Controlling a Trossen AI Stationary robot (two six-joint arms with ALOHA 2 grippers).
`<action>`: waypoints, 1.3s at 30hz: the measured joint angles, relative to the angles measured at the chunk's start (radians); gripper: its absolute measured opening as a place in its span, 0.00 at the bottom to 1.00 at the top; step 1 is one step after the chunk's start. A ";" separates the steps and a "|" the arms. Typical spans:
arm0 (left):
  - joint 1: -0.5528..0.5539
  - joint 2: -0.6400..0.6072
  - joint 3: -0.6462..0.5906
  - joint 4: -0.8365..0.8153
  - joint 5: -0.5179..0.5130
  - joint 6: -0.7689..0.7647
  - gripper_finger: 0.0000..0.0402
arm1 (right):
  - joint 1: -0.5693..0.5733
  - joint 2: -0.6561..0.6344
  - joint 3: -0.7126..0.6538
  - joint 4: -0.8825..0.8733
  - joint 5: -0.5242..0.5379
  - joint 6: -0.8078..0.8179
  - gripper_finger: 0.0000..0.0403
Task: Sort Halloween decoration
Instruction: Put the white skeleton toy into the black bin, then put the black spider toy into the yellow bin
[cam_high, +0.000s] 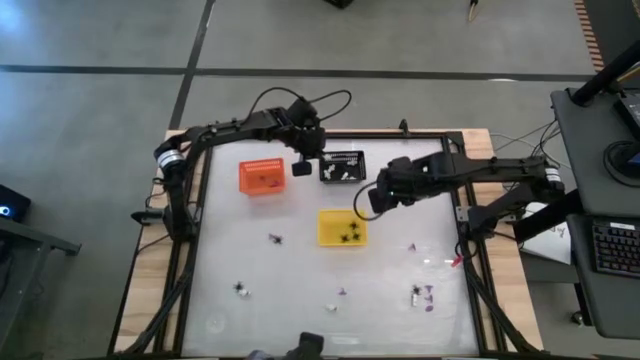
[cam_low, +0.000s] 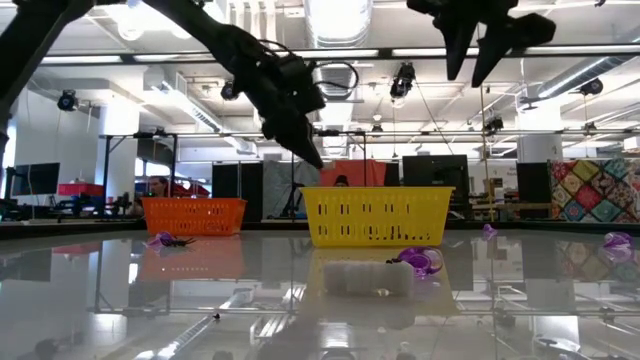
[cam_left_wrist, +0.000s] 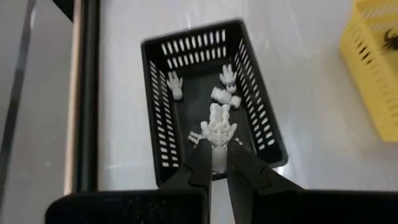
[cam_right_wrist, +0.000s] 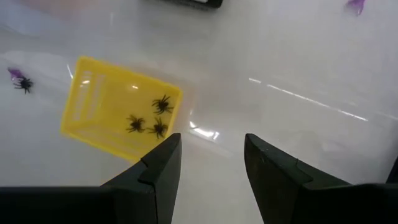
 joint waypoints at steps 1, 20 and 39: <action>0.001 0.011 0.000 0.002 0.001 -0.001 0.01 | 0.013 0.004 0.000 0.000 0.006 0.018 0.41; 0.000 0.082 0.000 0.092 0.012 -0.060 0.02 | 0.237 0.174 -0.001 -0.045 -0.043 0.263 0.41; 0.000 0.074 0.000 0.071 0.001 -0.085 0.23 | 0.463 0.219 -0.011 -0.086 -0.044 0.831 0.41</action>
